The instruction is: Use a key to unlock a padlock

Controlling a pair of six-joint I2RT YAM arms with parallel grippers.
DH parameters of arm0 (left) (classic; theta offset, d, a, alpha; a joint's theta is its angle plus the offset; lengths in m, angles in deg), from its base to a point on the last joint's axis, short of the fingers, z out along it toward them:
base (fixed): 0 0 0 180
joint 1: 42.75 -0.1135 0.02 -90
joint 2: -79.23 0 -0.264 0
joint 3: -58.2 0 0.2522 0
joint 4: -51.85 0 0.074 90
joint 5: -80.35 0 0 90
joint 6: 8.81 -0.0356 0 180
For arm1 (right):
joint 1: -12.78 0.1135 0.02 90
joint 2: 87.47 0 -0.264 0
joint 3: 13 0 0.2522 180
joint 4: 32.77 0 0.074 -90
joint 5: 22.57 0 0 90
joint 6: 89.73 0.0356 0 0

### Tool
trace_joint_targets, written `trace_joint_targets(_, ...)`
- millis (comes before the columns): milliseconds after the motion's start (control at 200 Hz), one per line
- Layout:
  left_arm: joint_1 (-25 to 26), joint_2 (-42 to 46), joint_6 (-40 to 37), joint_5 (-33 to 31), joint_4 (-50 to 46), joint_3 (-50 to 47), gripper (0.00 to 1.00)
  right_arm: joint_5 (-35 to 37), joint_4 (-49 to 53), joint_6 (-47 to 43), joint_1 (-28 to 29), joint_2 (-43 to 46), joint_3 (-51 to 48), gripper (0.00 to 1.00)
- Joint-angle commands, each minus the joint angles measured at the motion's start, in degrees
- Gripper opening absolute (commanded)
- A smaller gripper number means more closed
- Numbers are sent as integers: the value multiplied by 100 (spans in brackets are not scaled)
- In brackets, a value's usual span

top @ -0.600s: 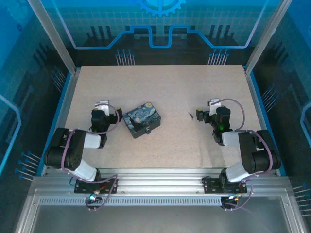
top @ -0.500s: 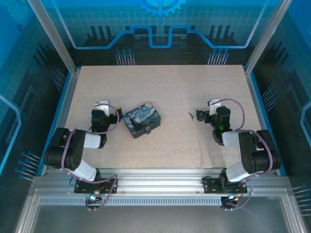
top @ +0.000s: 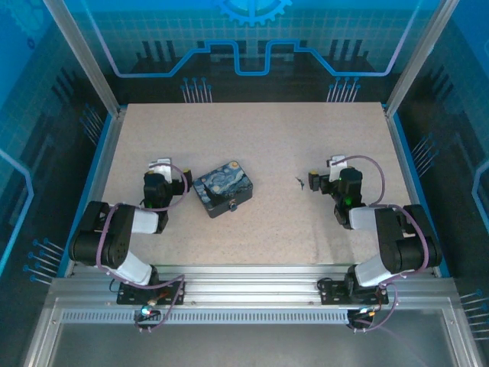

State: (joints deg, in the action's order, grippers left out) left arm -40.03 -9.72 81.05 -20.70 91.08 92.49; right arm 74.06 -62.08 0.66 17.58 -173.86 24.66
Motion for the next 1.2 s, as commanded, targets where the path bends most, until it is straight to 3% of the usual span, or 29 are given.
trace_joint_targets(0,-44,9,-56,147,36,111,99,40,-18,-19,-60,26,90,100)
trace_joint_targets(275,-96,22,10,88,48,111,99,38,-25,-19,-66,53,96,100)
trace_joint_targets(335,-93,134,85,-86,129,21,99,-28,565,-29,-66,282,314,100)
trace_joint_targets(410,-90,393,124,-230,-24,-34,99,75,2056,150,-80,578,935,100)
trace_joint_targets(470,-88,680,145,-328,-575,125,99,-21,2709,328,-126,651,1313,100)
trace_joint_targets(635,-96,1483,512,-692,-2357,889,99,-58,2730,525,-33,1252,1197,100)
trace_joint_targets(735,-96,1899,897,-556,-3175,1349,99,-156,3036,627,90,1716,1218,100)
trace_joint_targets(800,-104,2123,1374,-534,-3941,1712,99,-373,3210,756,161,2041,1285,100)
trace_joint_targets(885,-187,2364,2588,-560,-5437,2262,99,-705,3493,1249,197,2482,1403,100)
trace_joint_targets(935,-263,2469,3080,-379,-5928,2399,99,-529,4111,2008,190,2657,1633,100)
trace_joint_targets(1015,-299,2681,3452,265,-6186,2299,99,442,5872,3691,117,2779,2075,100)
trace_joint_targets(1105,-220,3006,3739,945,-6184,1940,99,-620,5819,3726,-215,2694,2019,100)
trace_joint_targets(1195,2,3367,3984,1185,-6422,1619,99,-1084,5626,3697,-180,2810,1840,100)
